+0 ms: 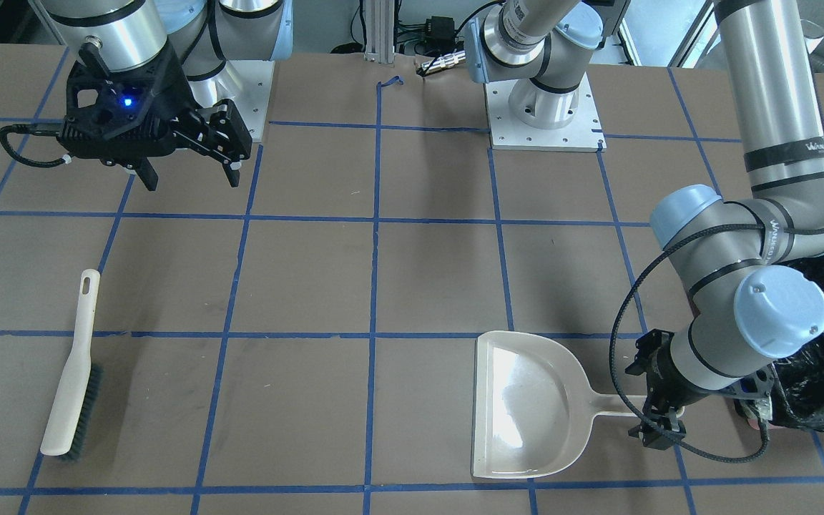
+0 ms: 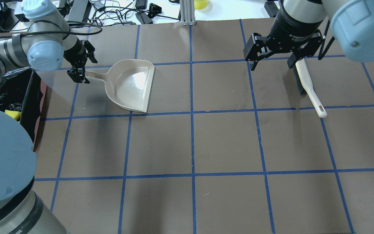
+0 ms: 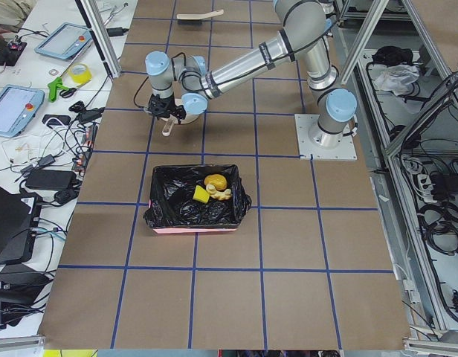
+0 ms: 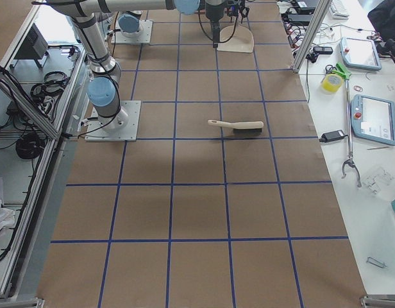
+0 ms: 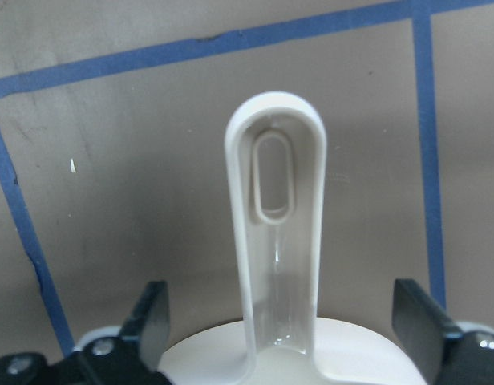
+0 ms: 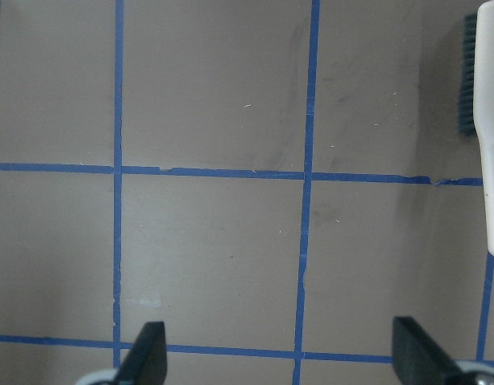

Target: Sweep and dump trash into bin

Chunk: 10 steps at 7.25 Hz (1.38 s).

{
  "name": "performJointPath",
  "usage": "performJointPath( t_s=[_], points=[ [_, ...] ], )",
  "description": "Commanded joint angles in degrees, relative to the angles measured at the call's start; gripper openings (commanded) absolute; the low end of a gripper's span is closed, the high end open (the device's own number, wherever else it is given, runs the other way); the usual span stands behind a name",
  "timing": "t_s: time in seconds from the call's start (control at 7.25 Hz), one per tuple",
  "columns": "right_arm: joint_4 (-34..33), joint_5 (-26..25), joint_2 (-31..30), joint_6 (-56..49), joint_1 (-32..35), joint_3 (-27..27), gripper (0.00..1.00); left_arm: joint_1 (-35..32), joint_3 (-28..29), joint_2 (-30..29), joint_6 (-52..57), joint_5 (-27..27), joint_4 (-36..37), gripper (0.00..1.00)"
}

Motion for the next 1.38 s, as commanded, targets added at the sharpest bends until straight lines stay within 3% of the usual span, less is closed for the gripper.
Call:
performJointPath(
  t_s=[0.0, 0.28, 0.55, 0.83, 1.24],
  points=[
    [0.0, 0.0, 0.0, 0.0, 0.0, 0.0, 1.0, 0.1, 0.2, 4.1, 10.8, 0.2, -2.9, 0.99],
    [0.0, 0.0, 0.0, 0.0, 0.0, 0.0, 1.0, -0.3, -0.2, 8.3, 19.6, -1.1, -5.6, 1.0],
    [0.0, 0.0, 0.0, 0.0, 0.0, 0.0, 1.0, -0.6, -0.8, 12.4, 45.7, -0.9, -7.3, 1.0],
    [0.0, 0.0, 0.0, 0.0, 0.0, 0.0, 1.0, -0.7, -0.9, 15.3, 47.2, -1.1, -13.0, 1.0],
    [0.0, 0.0, 0.0, 0.0, 0.0, 0.0, 1.0, -0.8, -0.8, 21.1, 58.4, -0.4, -21.2, 1.0]
  ],
)
